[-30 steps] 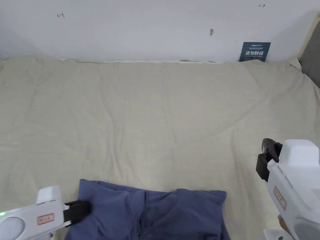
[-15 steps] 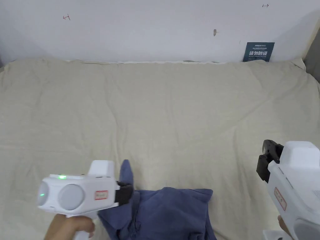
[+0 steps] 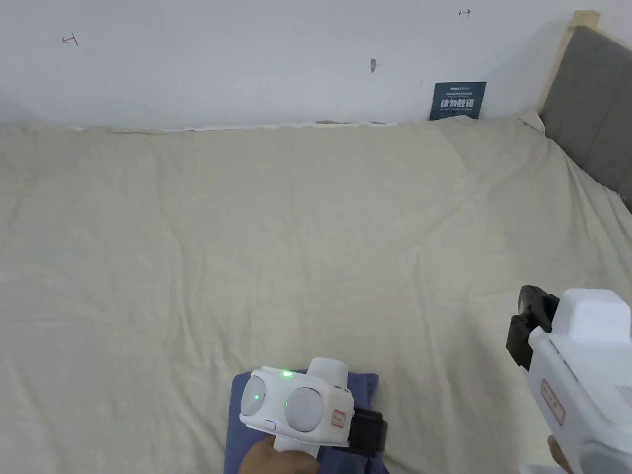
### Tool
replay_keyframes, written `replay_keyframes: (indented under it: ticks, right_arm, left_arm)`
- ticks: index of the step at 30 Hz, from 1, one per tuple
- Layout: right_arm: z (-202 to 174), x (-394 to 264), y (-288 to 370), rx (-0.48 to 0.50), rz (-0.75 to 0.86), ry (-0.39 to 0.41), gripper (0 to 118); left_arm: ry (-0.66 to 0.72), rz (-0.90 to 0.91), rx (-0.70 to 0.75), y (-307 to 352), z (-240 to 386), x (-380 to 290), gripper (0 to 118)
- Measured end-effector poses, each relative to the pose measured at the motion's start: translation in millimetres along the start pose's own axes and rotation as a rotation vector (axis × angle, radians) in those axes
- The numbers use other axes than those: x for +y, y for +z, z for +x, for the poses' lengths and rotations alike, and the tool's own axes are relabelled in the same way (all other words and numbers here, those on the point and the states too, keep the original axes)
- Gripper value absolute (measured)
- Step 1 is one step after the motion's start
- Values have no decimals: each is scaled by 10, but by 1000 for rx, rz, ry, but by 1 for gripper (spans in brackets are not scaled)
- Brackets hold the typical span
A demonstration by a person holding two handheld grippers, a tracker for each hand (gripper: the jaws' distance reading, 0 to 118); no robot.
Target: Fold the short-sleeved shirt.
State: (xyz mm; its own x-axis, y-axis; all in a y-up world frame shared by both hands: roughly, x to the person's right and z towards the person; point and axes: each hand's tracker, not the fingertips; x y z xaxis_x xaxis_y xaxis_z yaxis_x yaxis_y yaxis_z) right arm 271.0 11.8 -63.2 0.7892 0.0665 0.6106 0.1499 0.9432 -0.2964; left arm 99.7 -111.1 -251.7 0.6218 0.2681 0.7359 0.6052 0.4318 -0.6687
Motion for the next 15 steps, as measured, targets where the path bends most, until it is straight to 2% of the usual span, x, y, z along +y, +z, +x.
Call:
replay_keyframes:
  ticks: [1, 2, 5, 8, 11, 13, 14, 15]
  right_arm:
    - [20, -5, 3, -4, -3, -1, 2]
    - [35, -8, 4, -6, -4, -4, 2]
    - [51, 2, 14, -12, -1, -11, 2]
    - [49, 39, 32, -11, 18, -22, 2]
    - [19, 99, 50, -2, 35, -22, 2]
    - [0, 127, 60, 3, 43, -17, 2]
    - [-10, 137, 65, 7, 48, -15, 2]
    - [-15, 141, 69, 9, 51, -13, 2]
  left_arm:
    - [1, 30, -18, 46, 21, -8, 108]
    - [3, 71, -33, 113, 27, -8, 112]
    - [8, 170, -45, 376, 15, 19, 109]
    - [-12, 360, -8, 726, -28, 6, 102]
    - [-42, 561, 90, 1017, -82, -86, 72]
    - [-46, 632, 165, 1087, -133, -136, 22]
    - [-55, 644, 195, 1078, -164, -170, 2]
    - [-57, 640, 226, 1057, -193, -200, 1]
